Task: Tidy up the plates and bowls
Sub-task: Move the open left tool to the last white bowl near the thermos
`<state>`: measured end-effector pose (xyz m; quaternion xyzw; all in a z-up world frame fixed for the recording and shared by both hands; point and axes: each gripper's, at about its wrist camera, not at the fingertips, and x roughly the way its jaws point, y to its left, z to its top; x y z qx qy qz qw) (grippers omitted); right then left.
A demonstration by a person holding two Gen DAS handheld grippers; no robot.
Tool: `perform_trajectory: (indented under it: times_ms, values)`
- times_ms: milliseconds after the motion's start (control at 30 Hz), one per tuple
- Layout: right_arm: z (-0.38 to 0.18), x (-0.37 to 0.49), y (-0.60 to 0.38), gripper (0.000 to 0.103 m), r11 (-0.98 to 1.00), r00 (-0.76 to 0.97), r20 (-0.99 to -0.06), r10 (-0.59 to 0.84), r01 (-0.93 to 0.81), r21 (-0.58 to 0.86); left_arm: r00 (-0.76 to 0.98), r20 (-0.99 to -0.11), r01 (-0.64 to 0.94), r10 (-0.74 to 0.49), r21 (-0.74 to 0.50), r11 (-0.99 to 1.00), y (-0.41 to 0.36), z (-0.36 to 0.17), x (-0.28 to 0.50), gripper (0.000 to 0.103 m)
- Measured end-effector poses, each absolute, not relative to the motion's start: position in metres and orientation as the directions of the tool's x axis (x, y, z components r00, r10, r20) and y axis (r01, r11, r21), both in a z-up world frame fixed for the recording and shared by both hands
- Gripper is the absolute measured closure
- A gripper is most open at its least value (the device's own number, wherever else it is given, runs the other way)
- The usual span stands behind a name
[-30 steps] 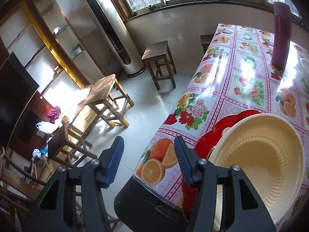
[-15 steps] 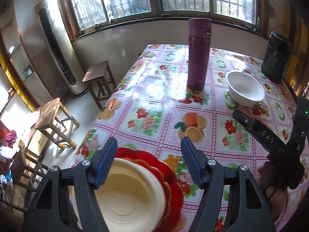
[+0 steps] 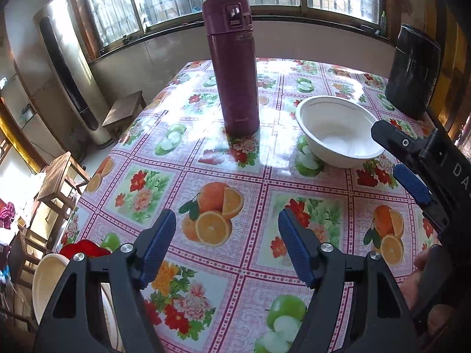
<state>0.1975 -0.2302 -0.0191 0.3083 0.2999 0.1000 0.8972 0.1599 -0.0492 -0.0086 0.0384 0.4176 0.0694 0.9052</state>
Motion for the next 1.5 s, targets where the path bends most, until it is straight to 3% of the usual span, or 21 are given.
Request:
perform_trajectory:
  times_ms: [167, 600, 1333, 1500]
  values:
    - [-0.019, 0.200, -0.249, 0.013, 0.790, 0.817, -0.473, 0.331, 0.035, 0.612, 0.699, -0.694, -0.102, 0.173, 0.143, 0.984, -0.070, -0.006, 0.164, 0.022]
    - [-0.020, 0.217, -0.281, 0.002, 0.800, 0.833, -0.482, 0.273, 0.082, 0.595, 0.698, -0.695, -0.109, 0.172, 0.135, 0.985, -0.088, -0.018, 0.209, 0.022]
    - [-0.039, 0.259, -0.305, 0.003, 0.775, 0.788, -0.544, 0.289, 0.142, 0.616, 0.647, -0.726, -0.131, 0.234, 0.195, 0.972, -0.095, -0.030, 0.260, 0.022]
    - [-0.046, 0.268, -0.302, 0.016, 0.777, 0.764, -0.572, 0.299, 0.152, 0.610, 0.617, -0.755, -0.128, 0.224, 0.185, 0.974, -0.094, -0.034, 0.275, 0.022]
